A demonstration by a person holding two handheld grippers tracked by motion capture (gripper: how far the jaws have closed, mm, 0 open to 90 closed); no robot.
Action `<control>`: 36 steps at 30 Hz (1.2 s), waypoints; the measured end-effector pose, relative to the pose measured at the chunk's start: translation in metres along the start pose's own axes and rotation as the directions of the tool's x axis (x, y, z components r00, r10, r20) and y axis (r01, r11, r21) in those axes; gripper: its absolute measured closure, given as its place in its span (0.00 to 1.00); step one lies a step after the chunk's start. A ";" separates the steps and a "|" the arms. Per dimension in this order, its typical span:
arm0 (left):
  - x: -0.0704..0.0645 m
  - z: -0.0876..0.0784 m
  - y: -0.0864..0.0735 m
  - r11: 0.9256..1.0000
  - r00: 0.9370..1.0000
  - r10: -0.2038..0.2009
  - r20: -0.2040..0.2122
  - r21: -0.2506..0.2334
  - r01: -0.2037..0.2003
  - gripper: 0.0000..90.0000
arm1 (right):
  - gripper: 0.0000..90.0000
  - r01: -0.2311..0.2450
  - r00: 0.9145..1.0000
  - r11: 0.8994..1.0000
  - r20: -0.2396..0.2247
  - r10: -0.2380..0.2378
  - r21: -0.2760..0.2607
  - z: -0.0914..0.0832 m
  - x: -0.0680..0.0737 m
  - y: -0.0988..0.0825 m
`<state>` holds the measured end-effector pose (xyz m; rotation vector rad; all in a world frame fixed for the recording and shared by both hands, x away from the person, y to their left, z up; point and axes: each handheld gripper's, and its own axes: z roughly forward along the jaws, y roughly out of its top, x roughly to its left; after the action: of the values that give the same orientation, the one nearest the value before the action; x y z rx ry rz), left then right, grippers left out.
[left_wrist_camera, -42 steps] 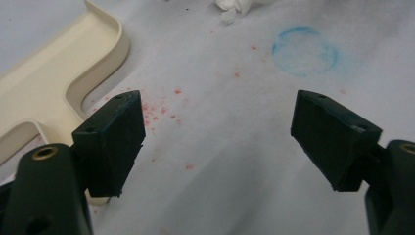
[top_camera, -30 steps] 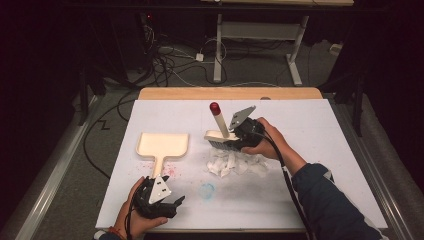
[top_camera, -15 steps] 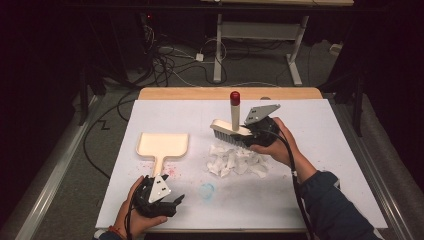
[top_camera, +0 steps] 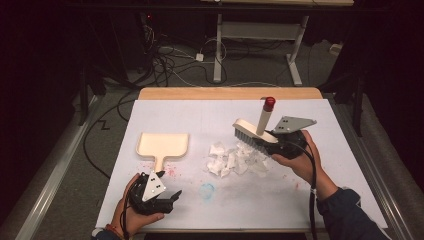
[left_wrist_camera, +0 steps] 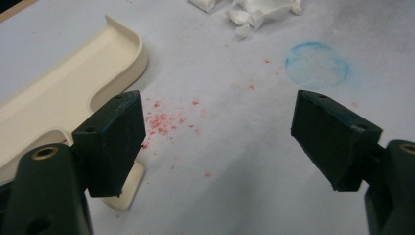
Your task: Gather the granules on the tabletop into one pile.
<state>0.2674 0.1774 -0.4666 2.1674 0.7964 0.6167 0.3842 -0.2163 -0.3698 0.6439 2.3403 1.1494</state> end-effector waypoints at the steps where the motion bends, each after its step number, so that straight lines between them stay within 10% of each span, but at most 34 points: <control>1: -0.001 -0.001 0.000 1.000 1.000 0.001 -0.006 -0.003 -0.001 0.22 | 0.75 -0.006 1.000 1.000 0.009 0.006 -0.003 -0.003 0.000 -0.005; 14: -0.004 0.001 0.001 1.000 1.000 0.018 -0.009 0.011 -0.018 0.22 | 0.75 -0.150 0.978 0.988 0.150 0.142 0.045 0.001 -0.013 -0.055; 18: -0.005 0.001 0.001 1.000 1.000 0.023 -0.004 0.013 -0.022 0.22 | 0.75 -0.138 0.975 0.986 0.190 0.118 0.094 0.016 -0.005 -0.059; 36: -0.007 0.003 0.001 0.999 1.000 0.027 0.004 0.019 -0.027 0.22 | 0.75 -0.114 0.981 0.992 0.167 0.103 0.058 0.044 0.033 -0.042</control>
<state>0.2646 0.1707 -0.4688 2.1992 0.7754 0.6212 0.3747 -0.1936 -0.4347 0.8667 2.2360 1.0251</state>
